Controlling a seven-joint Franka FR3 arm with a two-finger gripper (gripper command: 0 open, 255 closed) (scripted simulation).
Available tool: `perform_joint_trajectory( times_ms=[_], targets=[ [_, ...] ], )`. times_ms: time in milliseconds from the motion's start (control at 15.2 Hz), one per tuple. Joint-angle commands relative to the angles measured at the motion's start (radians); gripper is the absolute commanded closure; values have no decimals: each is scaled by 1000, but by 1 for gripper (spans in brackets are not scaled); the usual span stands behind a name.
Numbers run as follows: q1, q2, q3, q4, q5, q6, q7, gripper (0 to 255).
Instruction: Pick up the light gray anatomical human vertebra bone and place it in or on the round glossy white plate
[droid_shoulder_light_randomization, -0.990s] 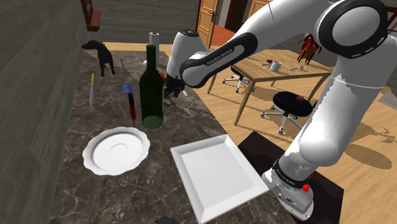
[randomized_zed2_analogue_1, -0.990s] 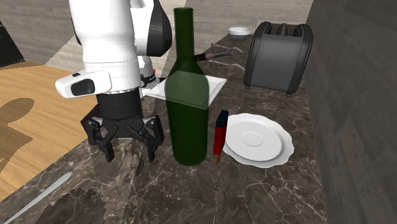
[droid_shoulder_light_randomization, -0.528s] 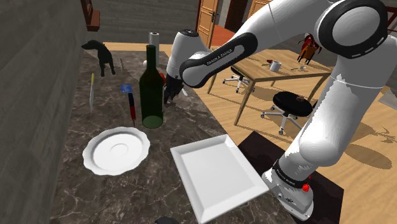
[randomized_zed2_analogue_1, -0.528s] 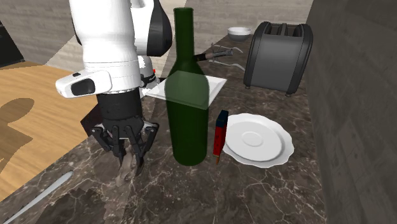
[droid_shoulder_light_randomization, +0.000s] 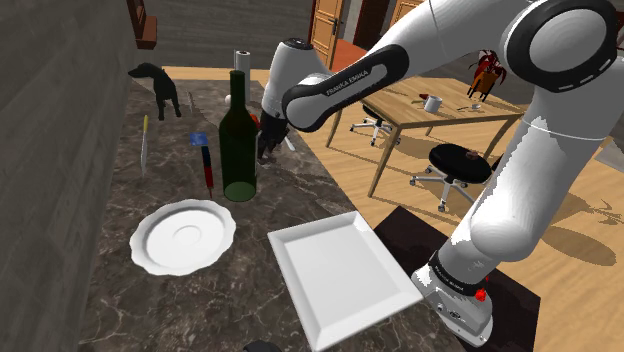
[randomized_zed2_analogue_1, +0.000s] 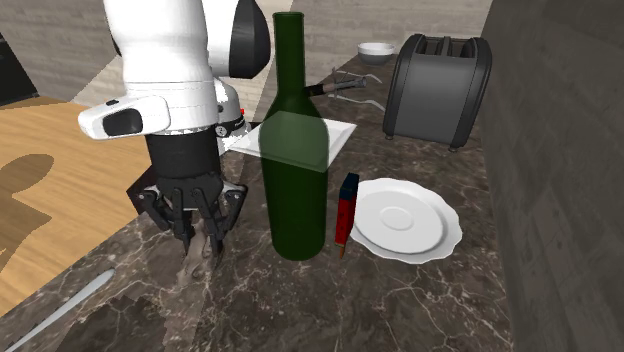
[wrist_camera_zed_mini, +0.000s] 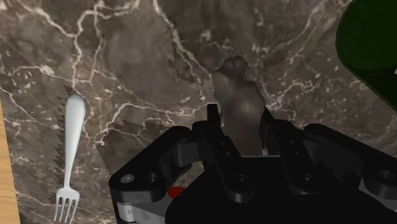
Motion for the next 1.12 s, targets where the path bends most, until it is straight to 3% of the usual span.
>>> perform_joint_trajectory(
  times_ms=[0, 792, 1056],
  targets=[
    [-2, -18, 3, 6, 11, -23, -9, 255],
    [-6, -93, 9, 77, 58, -165, -47, 255],
    [45, -95, 51, 73, 24, -171, 66, 255]
  ],
)
